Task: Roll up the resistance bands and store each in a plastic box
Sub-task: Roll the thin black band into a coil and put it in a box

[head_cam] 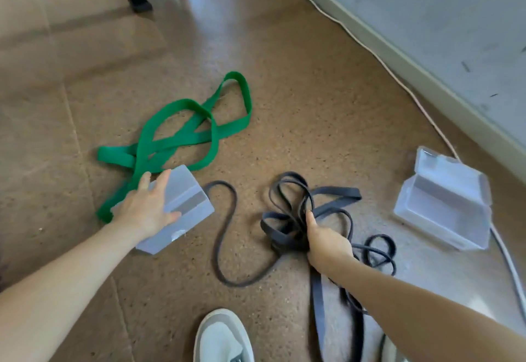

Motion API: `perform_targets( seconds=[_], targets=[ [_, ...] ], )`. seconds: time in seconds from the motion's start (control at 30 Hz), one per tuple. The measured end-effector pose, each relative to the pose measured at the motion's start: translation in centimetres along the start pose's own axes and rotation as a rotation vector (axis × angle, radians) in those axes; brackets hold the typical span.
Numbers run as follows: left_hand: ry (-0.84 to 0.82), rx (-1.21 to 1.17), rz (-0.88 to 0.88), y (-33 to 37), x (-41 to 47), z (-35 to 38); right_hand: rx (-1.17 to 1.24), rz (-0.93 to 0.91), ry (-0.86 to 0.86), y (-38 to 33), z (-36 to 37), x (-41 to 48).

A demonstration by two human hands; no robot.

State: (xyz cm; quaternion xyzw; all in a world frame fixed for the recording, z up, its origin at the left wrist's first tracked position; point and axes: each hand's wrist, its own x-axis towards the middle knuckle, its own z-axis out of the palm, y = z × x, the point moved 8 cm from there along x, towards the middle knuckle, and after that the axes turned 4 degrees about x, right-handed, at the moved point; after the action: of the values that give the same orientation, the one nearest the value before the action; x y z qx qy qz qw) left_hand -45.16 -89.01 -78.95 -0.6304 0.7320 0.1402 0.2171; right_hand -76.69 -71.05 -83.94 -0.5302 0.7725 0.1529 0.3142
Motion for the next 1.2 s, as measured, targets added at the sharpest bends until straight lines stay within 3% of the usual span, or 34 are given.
perform_targets(
  seconds=[0.07, 0.17, 0.23, 0.3, 0.37, 0.5, 0.6, 0.67, 0.73, 0.87, 0.97, 1.07, 1.2],
  targets=[
    [0.062, 0.105, 0.047, 2.6, -1.4, -1.1, 0.028, -0.026, 0.021, 0.5, -1.7, 0.5],
    [0.298, 0.146, 0.484, 11.1, -5.7, -2.1, 0.072, -0.048, 0.078, 2.2, -5.9, 0.5],
    [0.152, 0.182, 0.655, 15.5, -8.2, 1.9, 0.084, -0.029, 0.130, 3.8, -9.6, 0.3],
    [-0.107, 0.277, 0.573, 16.7, -8.6, 7.1, 0.143, -0.005, 0.194, 5.4, -14.0, 0.0],
    [-0.265, 0.307, 0.458, 16.3, -8.2, 9.8, 0.193, 0.009, 0.303, 6.9, -18.9, -0.5],
    [-0.277, 0.246, 0.572, 17.6, -8.4, 10.2, 0.254, 0.040, 0.535, 9.5, -26.7, -2.1],
    [-0.280, 0.205, 0.581, 18.9, -9.5, 10.0, 0.473, 0.084, 0.660, 12.2, -28.8, -2.6],
    [-0.290, -0.036, 0.499, 20.0, -9.9, 9.3, 0.549, 0.112, 0.590, 13.0, -28.0, -2.4],
    [-0.298, -0.335, 0.454, 22.6, -10.8, 7.4, 0.503, 0.106, 0.396, 12.2, -26.1, -2.8],
    [-0.224, -0.843, 0.538, 29.0, -14.2, -1.7, 0.118, -0.001, 0.063, 9.4, -23.6, -6.6],
    [-0.216, -1.161, 0.474, 30.1, -16.5, -9.3, 0.194, -0.077, -0.105, 7.8, -23.5, -11.8],
    [-0.328, -1.480, 0.486, 29.5, -19.5, -15.1, 0.403, -0.173, -0.068, 6.1, -25.3, -17.0],
    [-0.276, -1.758, 0.548, 27.6, -24.6, -22.5, 0.581, -0.288, 0.059, 4.2, -27.9, -23.6]
  ],
)
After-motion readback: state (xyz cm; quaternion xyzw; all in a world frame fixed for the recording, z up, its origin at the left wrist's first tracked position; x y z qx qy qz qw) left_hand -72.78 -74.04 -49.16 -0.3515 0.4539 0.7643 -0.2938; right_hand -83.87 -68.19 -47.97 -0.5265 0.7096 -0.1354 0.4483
